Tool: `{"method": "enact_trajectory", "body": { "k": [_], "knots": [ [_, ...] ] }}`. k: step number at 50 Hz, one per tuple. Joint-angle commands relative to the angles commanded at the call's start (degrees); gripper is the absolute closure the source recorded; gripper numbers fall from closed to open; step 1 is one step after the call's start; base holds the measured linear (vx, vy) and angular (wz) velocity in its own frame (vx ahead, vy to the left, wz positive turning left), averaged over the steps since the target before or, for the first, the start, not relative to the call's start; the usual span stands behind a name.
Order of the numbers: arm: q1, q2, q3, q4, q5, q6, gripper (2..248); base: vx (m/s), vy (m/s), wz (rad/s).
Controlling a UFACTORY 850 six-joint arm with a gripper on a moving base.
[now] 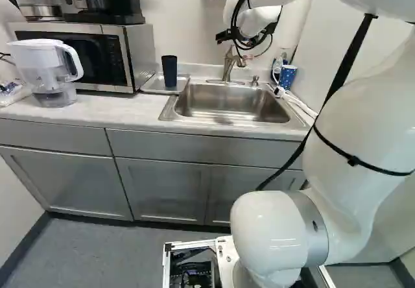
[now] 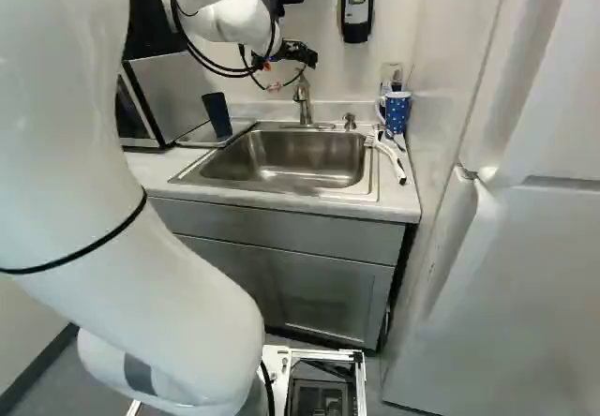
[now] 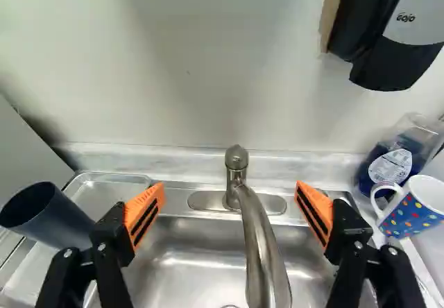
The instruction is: Rinse the cup and place it in the tray
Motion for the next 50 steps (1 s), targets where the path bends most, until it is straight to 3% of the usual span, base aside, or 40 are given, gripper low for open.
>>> {"method": "enact_trajectory", "body": {
  "k": [17, 37, 50],
  "knots": [
    [-1.0, 5.2, 5.0, 0.0, -4.5, 0.0, 3, 0.0, 0.0, 0.0],
    [-2.2, 11.2, 10.5, 0.0, -16.1, 0.0, 3, 0.0, 0.0, 0.0],
    [-2.2, 11.4, 10.6, 0.0, -23.9, 0.0, 3, 0.0, 0.0, 0.0]
  ]
}}
